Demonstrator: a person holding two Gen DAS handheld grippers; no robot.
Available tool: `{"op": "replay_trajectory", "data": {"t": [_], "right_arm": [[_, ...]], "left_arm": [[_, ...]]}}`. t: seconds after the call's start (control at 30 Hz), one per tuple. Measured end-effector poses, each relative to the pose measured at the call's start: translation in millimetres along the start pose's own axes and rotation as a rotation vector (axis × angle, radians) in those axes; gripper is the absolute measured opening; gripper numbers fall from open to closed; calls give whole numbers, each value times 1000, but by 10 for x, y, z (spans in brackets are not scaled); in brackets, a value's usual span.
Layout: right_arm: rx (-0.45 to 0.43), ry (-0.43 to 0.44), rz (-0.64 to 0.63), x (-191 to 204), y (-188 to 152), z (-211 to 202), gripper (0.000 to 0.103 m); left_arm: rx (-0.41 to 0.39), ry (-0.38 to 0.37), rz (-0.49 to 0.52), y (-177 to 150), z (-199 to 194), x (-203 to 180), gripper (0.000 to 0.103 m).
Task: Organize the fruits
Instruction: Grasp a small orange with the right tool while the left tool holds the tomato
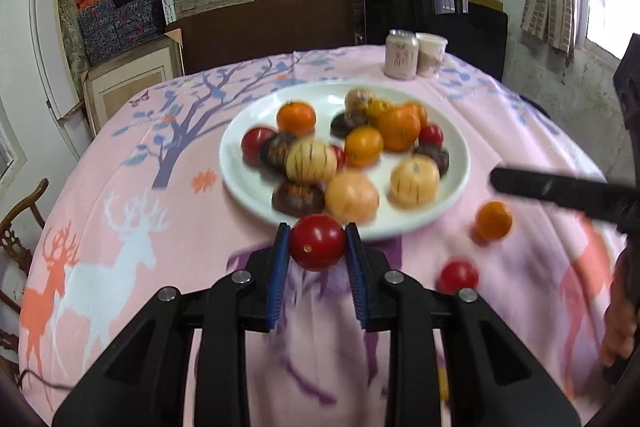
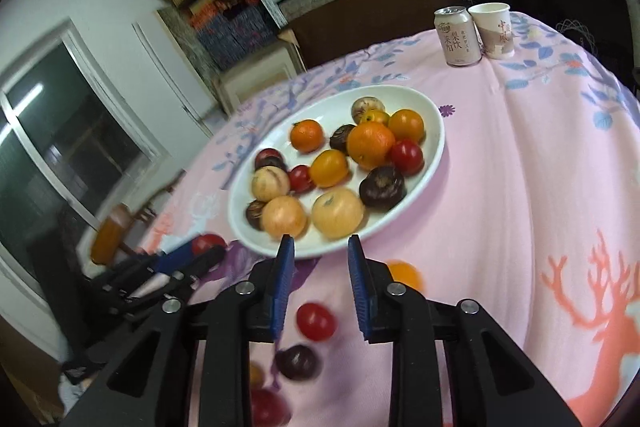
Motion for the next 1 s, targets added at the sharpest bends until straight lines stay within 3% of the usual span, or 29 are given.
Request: {"op": "replay_trajectory", "data": {"t": [0.07,0.1,0.13,0.17,0.27,0.33,0.4,0.43,0.53,0.63,0.77,0.87,1.0], "right_arm": [[51,23,1,-23,6,73,32],[55,30,0,-8,-29,48,50],[42,13,-13,-13,-59,-6,60],[13,-70,-64,-54,-90,-88,66],[-11,-370,-242,-248,-141,-218,66],[37,-460,-283,-444,-167,-140,68],[67,-484,-263,-645,-183,-54,71],[62,-521,-277,-722,-155,-76,71],[42,-480,-212,-802,-138,-169,69],[64,-530,-158,-1063,-202,-216,68],[53,-512,-66,-1252,-228,-250,37],[103,-465,-17,-1396,-308,-141,37],[84,-455,-7,-1362,-309,-156,36]], "left_arm": [[14,-8,-19,110,71,12,27],[20,-25,-30,133,81,13,27],[20,-39,-36,144,74,17,27],[15,-42,-35,143,61,22,27],[14,-58,-36,108,35,14,27],[18,-65,-27,84,26,-18,27],[14,-69,-25,78,0,-33,27],[14,-77,-24,71,-15,-41,27],[16,-85,-28,67,-28,-39,27],[26,-93,-33,50,-14,-45,27],[24,-97,-36,55,-12,-37,27],[28,-97,-39,49,-14,-26,27],[30,-97,-52,48,-19,10,27]]}}
Point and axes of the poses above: each gripper's, at about its wrist camera, not at the fingertips, and z roughly the way its jaws point, x to its left, y to its top, the point moved 10 cm from there along z, roughly the way its jaws point, and after that the axes turned 8 degrees about -z, right-handed, at the moved point
